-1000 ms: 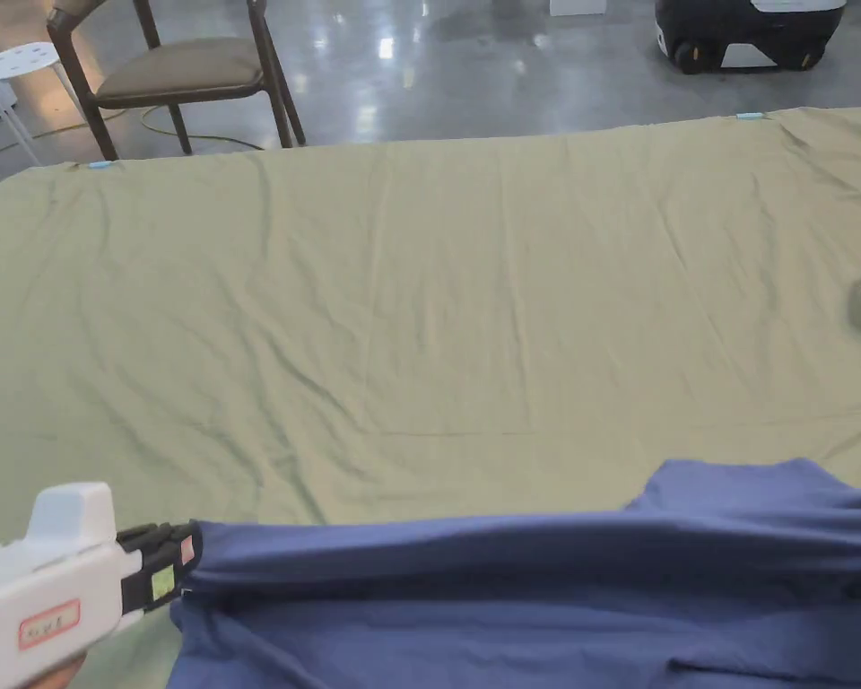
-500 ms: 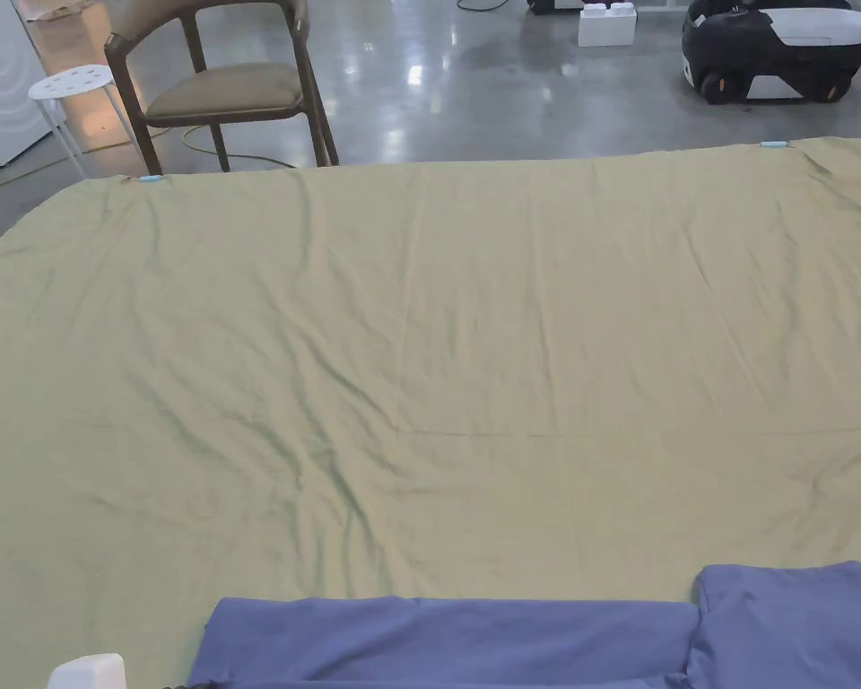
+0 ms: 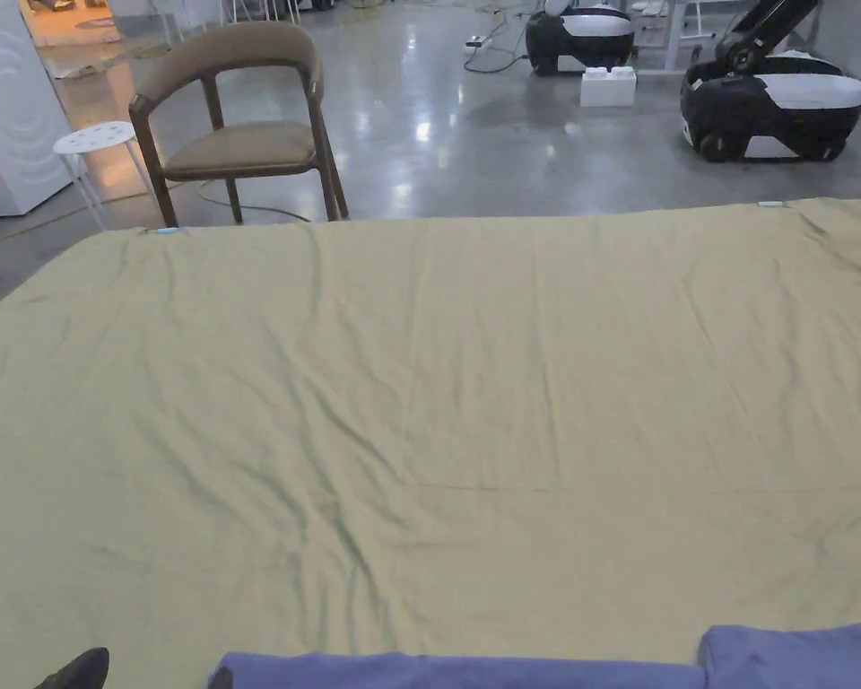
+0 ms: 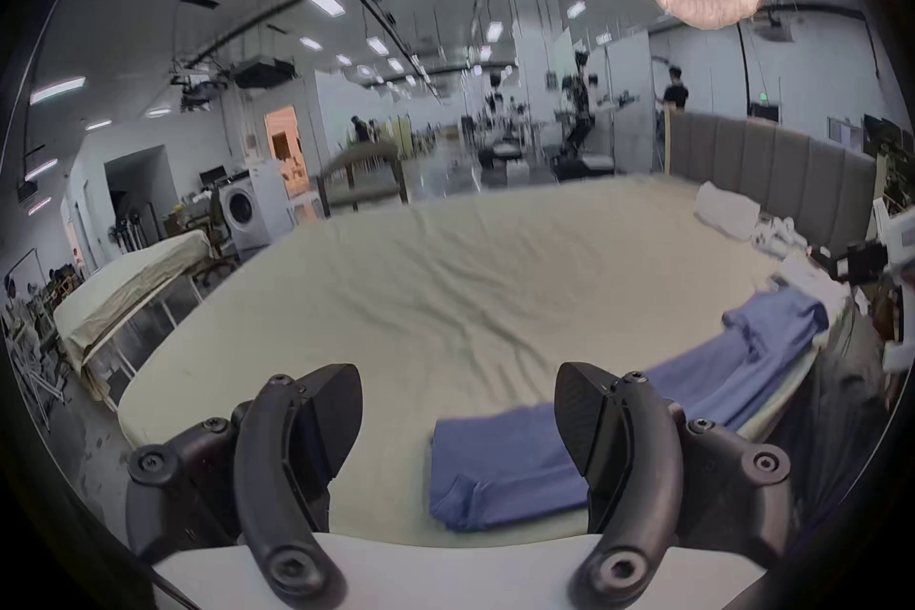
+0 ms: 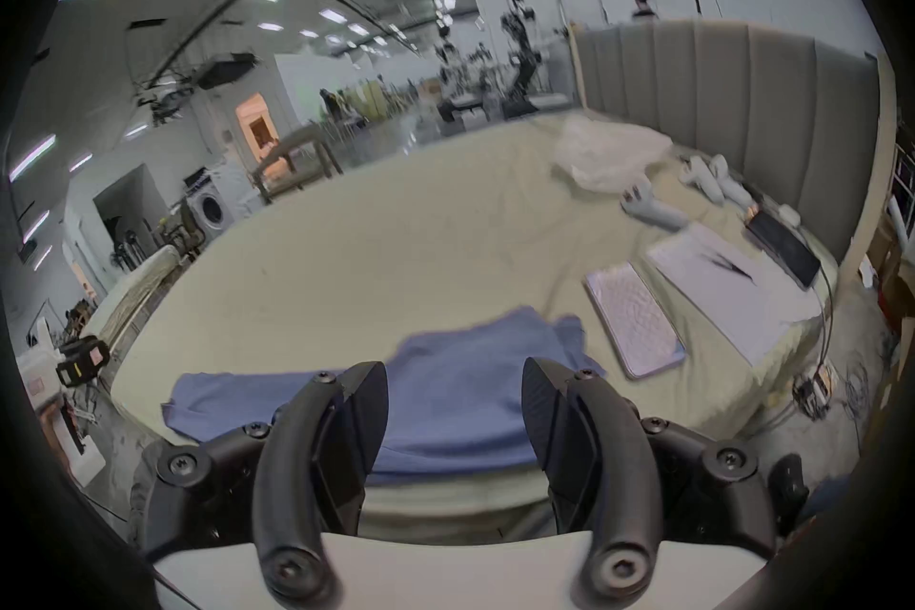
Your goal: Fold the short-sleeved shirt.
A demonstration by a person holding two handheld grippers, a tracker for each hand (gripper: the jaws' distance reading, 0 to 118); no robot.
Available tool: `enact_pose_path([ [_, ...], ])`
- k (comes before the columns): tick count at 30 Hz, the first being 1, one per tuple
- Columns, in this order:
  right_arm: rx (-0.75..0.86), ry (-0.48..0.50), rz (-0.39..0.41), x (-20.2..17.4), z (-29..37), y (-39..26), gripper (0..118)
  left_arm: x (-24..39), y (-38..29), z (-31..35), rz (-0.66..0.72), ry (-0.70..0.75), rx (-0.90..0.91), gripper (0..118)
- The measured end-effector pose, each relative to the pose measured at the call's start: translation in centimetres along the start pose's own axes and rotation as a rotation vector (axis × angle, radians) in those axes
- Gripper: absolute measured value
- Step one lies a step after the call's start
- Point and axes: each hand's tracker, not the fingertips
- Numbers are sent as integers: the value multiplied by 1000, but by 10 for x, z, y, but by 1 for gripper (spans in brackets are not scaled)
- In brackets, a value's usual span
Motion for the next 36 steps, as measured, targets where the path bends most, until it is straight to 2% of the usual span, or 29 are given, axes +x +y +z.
enact_pose_path([
  [3,70,52,86,-31,12,5,52,11,18,18,73,40,52,81],
  [4,92,59,103,-41,15,6,44,12,23,24,92,22,73,77],
  [5,115,68,116,-49,18,8,31,14,30,31,110,0,96,70],
  [6,126,75,115,-54,20,10,20,16,34,37,123,-8,118,58],
  [7,136,91,115,-58,22,11,15,19,38,44,119,-18,131,40],
  [8,138,108,113,-61,23,14,8,23,41,48,98,-26,139,16],
  [9,142,116,111,-64,24,15,1,29,43,49,65,-19,138,4],
  [10,139,116,116,-67,24,17,0,35,45,51,22,-18,128,1],
  [13,132,98,165,-76,24,20,0,46,44,57,-47,-75,139,0],
  [18,146,123,176,-80,22,20,0,51,48,54,-28,-100,138,0],
  [22,144,125,177,-80,19,20,0,36,52,47,94,-171,110,0],
  [25,132,130,161,-77,18,17,0,18,48,33,172,-138,52,0],
  [26,124,130,155,-75,17,15,0,8,43,28,205,-133,39,5],
  [27,116,130,152,-75,17,15,0,-3,39,21,240,-132,21,16],
  [28,107,130,146,-73,17,13,0,-20,32,11,304,-173,-15,35],
  [29,92,134,138,-71,16,12,0,-38,23,-2,384,-204,-51,70],
  [30,80,139,130,-69,15,10,0,-55,13,-16,462,-258,-105,90],
  [31,65,144,120,-62,13,4,0,-73,-2,-34,546,-299,-161,99],
  [32,56,146,114,-60,12,2,0,-86,-17,-45,591,-305,-159,99],
  [36,24,130,109,-57,13,-4,0,-116,-58,-100,646,-288,-400,98],
])
